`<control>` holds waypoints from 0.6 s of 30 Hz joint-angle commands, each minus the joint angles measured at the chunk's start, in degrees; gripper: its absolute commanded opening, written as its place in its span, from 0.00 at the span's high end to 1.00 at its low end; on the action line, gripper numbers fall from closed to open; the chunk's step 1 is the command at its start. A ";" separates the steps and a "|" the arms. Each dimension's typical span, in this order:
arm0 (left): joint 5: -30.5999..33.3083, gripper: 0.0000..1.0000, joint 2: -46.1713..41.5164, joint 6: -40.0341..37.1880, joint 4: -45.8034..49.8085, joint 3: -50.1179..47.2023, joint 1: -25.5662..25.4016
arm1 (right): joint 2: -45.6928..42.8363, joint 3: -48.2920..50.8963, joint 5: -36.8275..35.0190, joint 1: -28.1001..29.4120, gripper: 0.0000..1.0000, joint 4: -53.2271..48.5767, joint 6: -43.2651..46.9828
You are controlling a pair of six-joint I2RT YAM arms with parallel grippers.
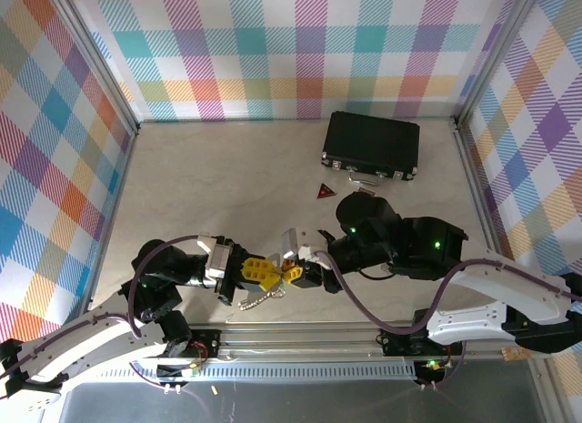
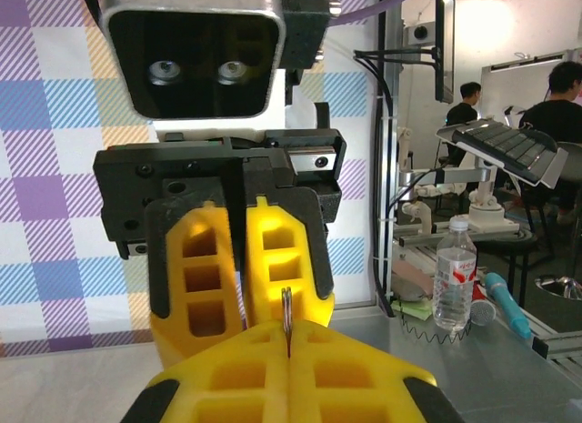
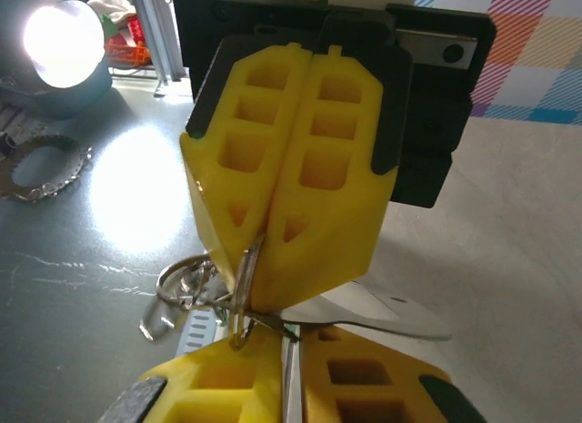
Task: Put the keys on the keyring
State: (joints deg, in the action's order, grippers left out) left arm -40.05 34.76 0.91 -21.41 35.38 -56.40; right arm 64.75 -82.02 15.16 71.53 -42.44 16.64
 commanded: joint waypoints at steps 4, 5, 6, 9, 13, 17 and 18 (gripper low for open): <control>-0.35 1.00 -1.23 0.68 -4.47 -0.22 -0.29 | -4.68 3.04 -0.23 -0.42 0.59 4.03 -0.81; -0.30 1.00 -1.27 0.71 -4.55 -0.13 -0.29 | -5.64 3.99 -0.22 -0.42 0.58 4.81 -0.99; -0.29 1.00 -1.27 0.76 -4.67 -0.13 -0.29 | -6.35 4.82 0.00 -0.42 0.58 5.40 -1.16; 0.51 1.00 -1.60 1.20 -5.80 -0.46 -0.33 | -8.04 7.23 -0.04 -0.40 0.58 6.80 -1.88; 2.35 1.00 -1.97 1.38 -6.42 -1.09 -0.29 | -10.17 10.63 -0.72 -0.42 0.58 9.51 -2.95; 3.72 1.00 -1.98 1.80 -7.79 -1.98 -0.29 | -11.22 13.17 -0.89 -0.39 0.61 12.54 -3.50; 3.94 1.00 -1.89 1.94 -8.18 -2.19 -0.29 | -11.23 13.66 -0.71 -0.42 0.61 13.31 -3.63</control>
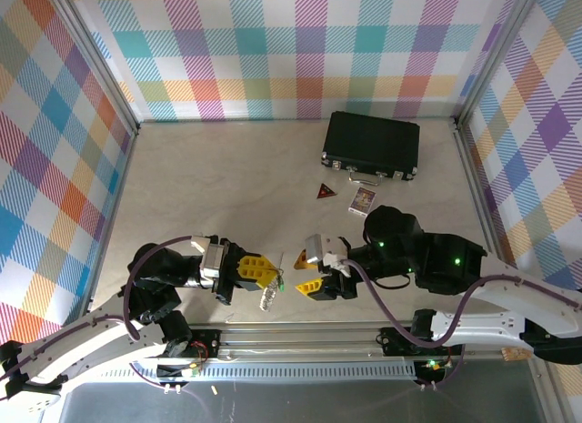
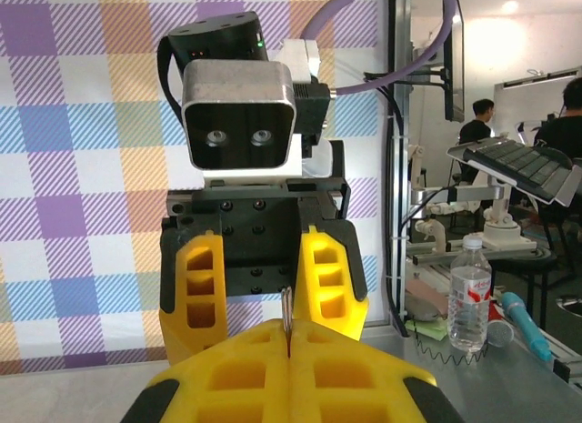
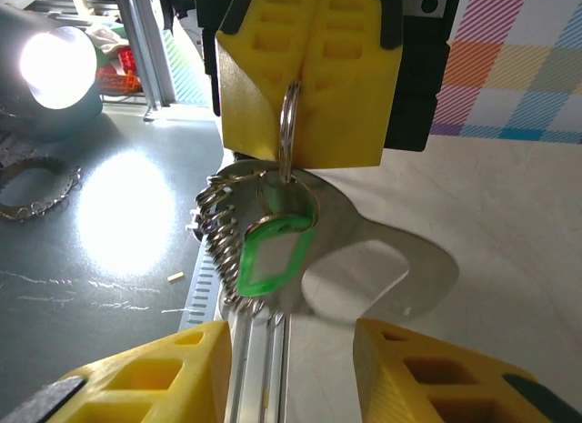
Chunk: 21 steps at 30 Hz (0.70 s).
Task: Put the keys on the keyring
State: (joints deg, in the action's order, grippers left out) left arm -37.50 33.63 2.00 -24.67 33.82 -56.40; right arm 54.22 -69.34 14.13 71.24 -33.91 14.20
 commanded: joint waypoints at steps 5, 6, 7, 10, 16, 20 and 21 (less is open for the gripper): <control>2.20 1.00 -0.59 0.81 -5.11 -0.95 -0.29 | -0.26 2.58 1.66 -0.14 0.63 8.01 -1.87; 2.38 1.00 -0.57 0.82 -5.13 -0.96 -0.29 | 0.04 2.85 1.79 -0.14 0.64 8.49 -2.04; 2.58 1.00 -0.58 0.82 -5.17 -1.04 -0.30 | 0.15 3.02 1.78 -0.14 0.64 8.96 -2.20; 2.86 1.00 -0.68 0.82 -5.17 -1.24 -0.33 | 0.27 3.57 2.16 -0.07 0.65 10.20 -2.56; 3.37 1.00 -0.67 0.76 -4.96 -1.59 -0.33 | 1.39 4.03 2.35 -0.14 0.67 11.33 -3.43; 3.12 1.00 -0.86 1.04 -4.74 -1.67 -0.29 | 1.85 4.30 1.88 -0.14 0.69 12.29 -3.67; 3.17 1.00 -1.07 0.99 -4.65 -1.74 -0.29 | 2.17 4.22 1.71 -0.14 0.71 12.28 -3.65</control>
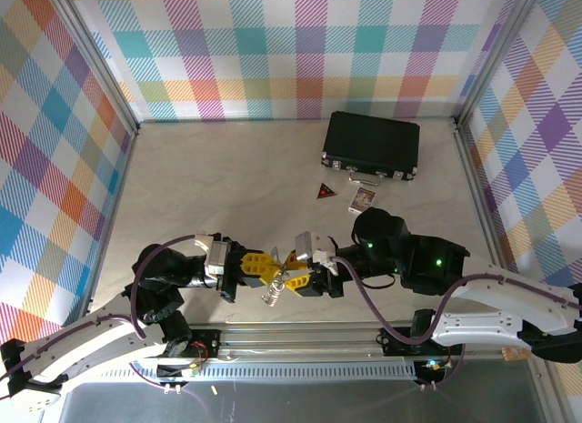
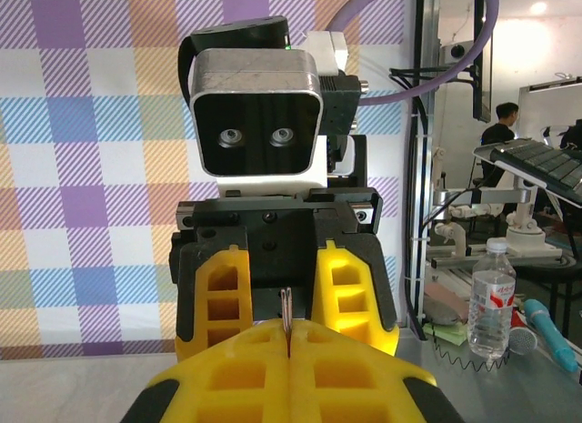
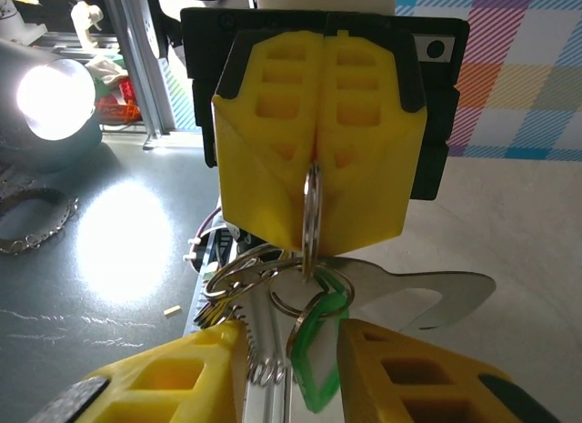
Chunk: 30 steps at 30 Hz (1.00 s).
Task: Put the keys on the keyring
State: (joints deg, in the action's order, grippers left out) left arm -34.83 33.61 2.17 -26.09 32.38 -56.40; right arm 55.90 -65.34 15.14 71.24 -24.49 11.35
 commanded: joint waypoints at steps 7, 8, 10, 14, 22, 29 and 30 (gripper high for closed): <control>1.77 1.00 -1.79 0.22 -1.85 -0.57 -0.30 | 0.29 0.28 -0.77 -0.18 0.85 2.16 -0.35; 2.18 1.00 -1.79 0.05 -1.46 -0.59 -0.29 | 0.11 0.30 -0.96 -0.14 0.86 2.12 -0.28; 3.30 1.00 -1.80 -0.52 -0.54 -0.51 -0.33 | 0.17 0.30 -1.45 -0.14 0.87 1.82 -0.19; 8.74 1.00 -1.85 -2.36 3.35 -0.26 -0.27 | 0.43 0.56 -6.00 -0.16 0.76 0.14 -0.78; 21.26 1.00 -4.07 -4.38 15.13 -1.82 -0.29 | -3.85 6.04 -14.11 -5.94 0.33 -3.30 -8.59; 29.64 1.00 -1.48 -2.81 25.48 -1.56 -0.29 | -8.37 12.71 -16.85 -13.30 0.19 -2.71 -13.97; 30.91 1.00 -0.76 -2.49 27.19 -1.06 -0.30 | -8.84 13.42 -17.11 -14.06 0.19 -2.50 -14.60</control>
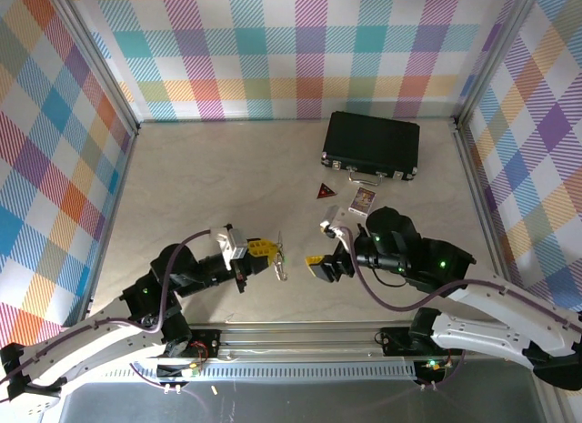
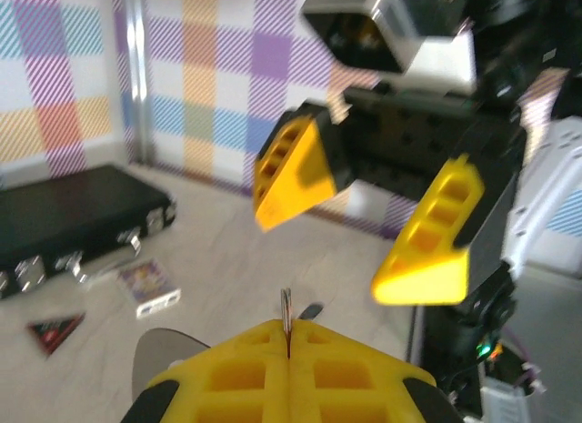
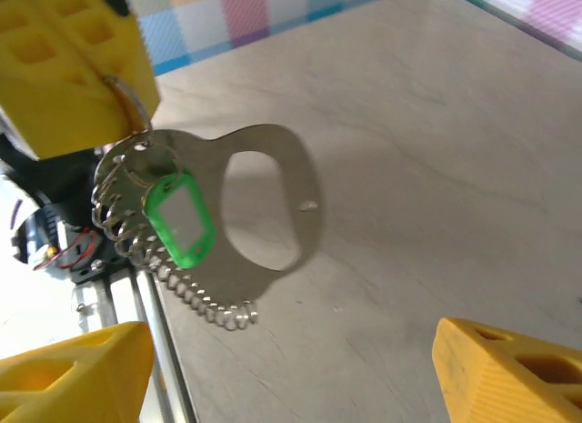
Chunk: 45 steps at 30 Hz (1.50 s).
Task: Put the keys on the keyring
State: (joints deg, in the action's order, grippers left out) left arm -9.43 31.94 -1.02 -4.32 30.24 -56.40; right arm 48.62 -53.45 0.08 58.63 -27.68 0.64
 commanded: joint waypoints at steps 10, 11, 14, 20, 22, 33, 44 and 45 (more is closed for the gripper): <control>15.30 1.00 17.35 4.09 20.70 7.21 -0.29 | -3.31 5.52 -1.95 -6.60 0.15 2.45 -5.87; 15.86 1.00 20.01 4.33 22.09 8.06 -0.29 | -3.34 5.80 -1.93 -7.13 0.15 2.78 -5.98; 16.52 1.00 27.14 4.92 21.30 10.25 -0.31 | -3.78 6.79 -1.07 -8.77 0.15 3.91 -6.27; 16.20 1.00 42.33 5.65 15.17 15.65 0.35 | -5.06 8.93 0.88 -10.66 0.15 6.03 -6.80; 14.46 1.00 47.56 6.25 12.97 17.71 2.14 | -5.74 9.54 0.98 -11.06 0.14 6.16 -6.89; 3.61 1.00 69.01 5.95 11.00 31.04 8.30 | -9.34 12.57 1.15 -13.18 0.14 7.00 -6.61; 1.77 0.13 60.17 11.74 18.89 29.34 9.70 | -8.25 14.30 3.85 -15.38 0.11 9.00 -6.35; 2.20 0.08 58.02 12.45 19.75 28.52 9.50 | -7.99 14.44 3.99 -15.54 0.11 9.26 -6.43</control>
State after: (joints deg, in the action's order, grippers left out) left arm -6.63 97.54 8.40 11.38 60.31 -47.05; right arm 40.18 -39.90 2.33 43.64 -21.39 -5.39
